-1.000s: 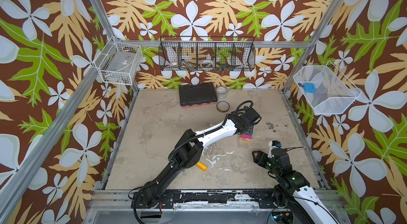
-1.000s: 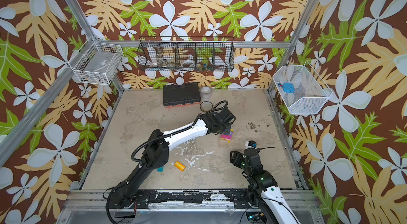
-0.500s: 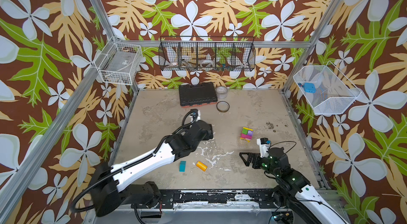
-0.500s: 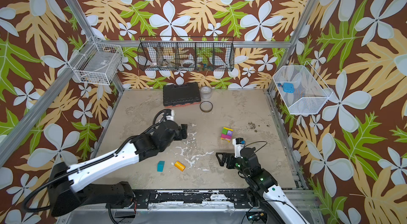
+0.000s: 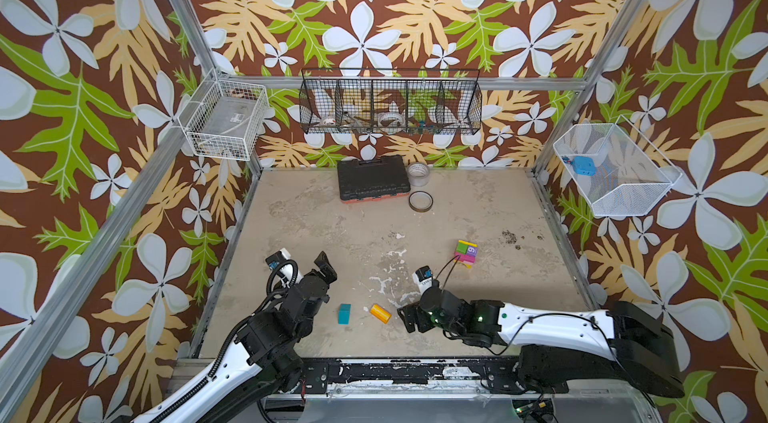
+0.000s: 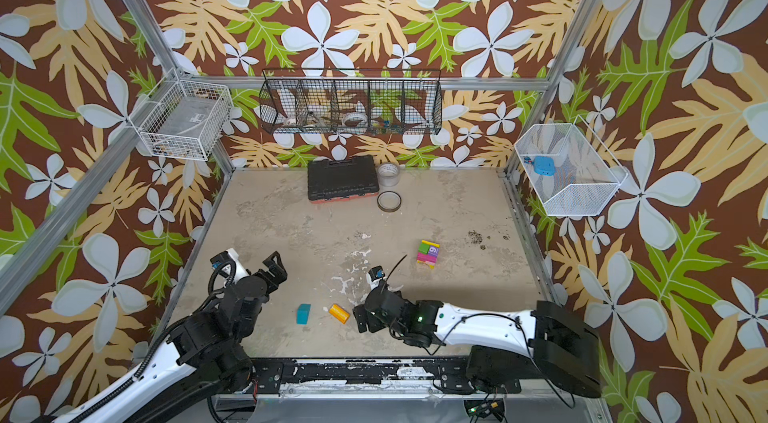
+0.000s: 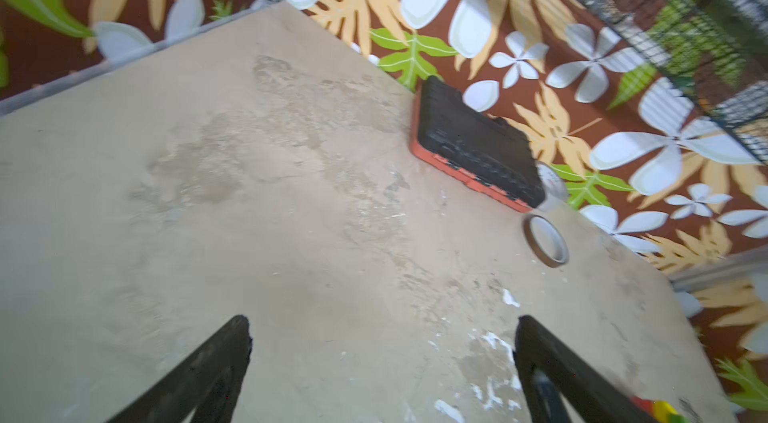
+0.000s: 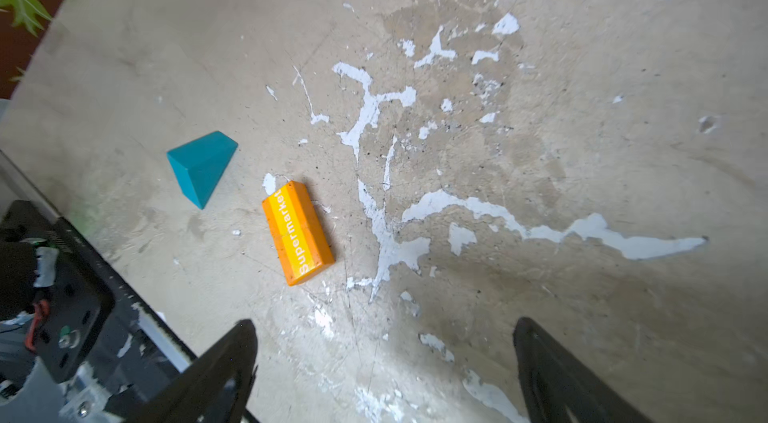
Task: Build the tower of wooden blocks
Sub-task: 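Withdraw the left gripper toward the robot while the right gripper moves toward the orange block, then lower the right gripper over the orange Supermarket block and close on it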
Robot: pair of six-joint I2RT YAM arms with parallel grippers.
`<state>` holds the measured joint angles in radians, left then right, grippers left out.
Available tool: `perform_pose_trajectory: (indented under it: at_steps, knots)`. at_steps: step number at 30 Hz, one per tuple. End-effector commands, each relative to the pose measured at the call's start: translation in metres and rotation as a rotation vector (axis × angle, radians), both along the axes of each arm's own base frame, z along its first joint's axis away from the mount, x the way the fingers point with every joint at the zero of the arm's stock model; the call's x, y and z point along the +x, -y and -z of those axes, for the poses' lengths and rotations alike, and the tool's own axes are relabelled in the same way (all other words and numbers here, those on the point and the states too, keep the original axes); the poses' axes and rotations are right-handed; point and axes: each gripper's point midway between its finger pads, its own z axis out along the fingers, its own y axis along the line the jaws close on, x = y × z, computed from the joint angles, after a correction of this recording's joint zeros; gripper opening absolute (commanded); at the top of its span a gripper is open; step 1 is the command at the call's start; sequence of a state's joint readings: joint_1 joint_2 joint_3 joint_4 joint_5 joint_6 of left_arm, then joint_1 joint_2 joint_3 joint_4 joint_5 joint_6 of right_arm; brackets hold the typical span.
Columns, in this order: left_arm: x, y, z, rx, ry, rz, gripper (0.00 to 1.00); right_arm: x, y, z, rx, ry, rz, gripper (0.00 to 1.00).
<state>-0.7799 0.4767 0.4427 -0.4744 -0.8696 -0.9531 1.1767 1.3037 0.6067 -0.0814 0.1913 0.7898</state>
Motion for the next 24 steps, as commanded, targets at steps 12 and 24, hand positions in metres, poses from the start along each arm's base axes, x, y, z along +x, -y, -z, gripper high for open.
perform_pose_trajectory:
  at_steps: [12,24]
  knots:
    - [-0.012,-0.033,0.013,0.004,0.057,-0.143,1.0,-0.015,-0.043,0.041,-0.17,-0.034,-0.062,0.92]
    - [-0.007,-0.027,0.017,0.046,0.016,-0.142,1.0,0.001,-0.014,0.061,-0.288,-0.023,0.044,0.91]
